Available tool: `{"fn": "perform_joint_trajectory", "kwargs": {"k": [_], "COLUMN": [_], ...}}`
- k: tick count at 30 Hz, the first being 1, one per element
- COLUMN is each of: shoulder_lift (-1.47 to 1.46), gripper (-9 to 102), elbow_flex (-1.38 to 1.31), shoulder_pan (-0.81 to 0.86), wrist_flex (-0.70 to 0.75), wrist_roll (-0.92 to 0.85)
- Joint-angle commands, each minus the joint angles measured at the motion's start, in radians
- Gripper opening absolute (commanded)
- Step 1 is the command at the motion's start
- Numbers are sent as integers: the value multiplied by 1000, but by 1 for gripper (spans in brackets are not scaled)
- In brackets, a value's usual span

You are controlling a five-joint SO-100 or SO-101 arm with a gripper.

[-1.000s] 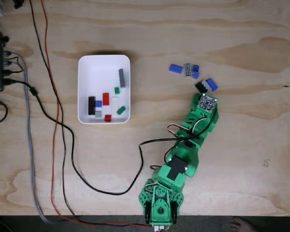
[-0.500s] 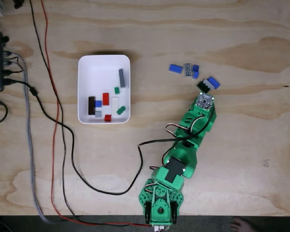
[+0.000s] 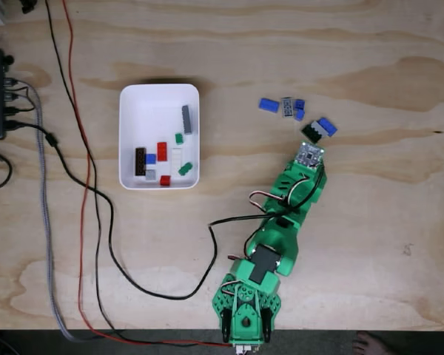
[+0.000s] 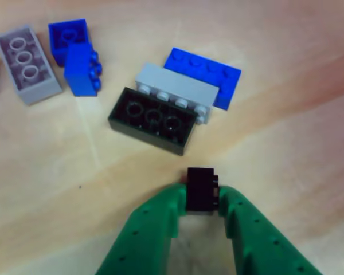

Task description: Put all lego bricks in the bin.

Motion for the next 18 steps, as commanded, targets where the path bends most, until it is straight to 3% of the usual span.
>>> {"fn": "perform_joint_trajectory", "kwargs": {"k": [1, 5, 7, 11, 14, 18], "shoulder_lift": [437, 681, 641, 456, 318, 233], "gripper": [0, 0, 0, 0, 3, 16], "elbow_flex": [-100, -336, -537, -847, -945, -907], "shoulder_pan": [-137, -382, -526, -762, -870, -943], "wrist_flex": [341, 822, 1072, 1379, 1489, 1525], "wrist_roll": [133, 235, 288, 394, 453, 520]}}
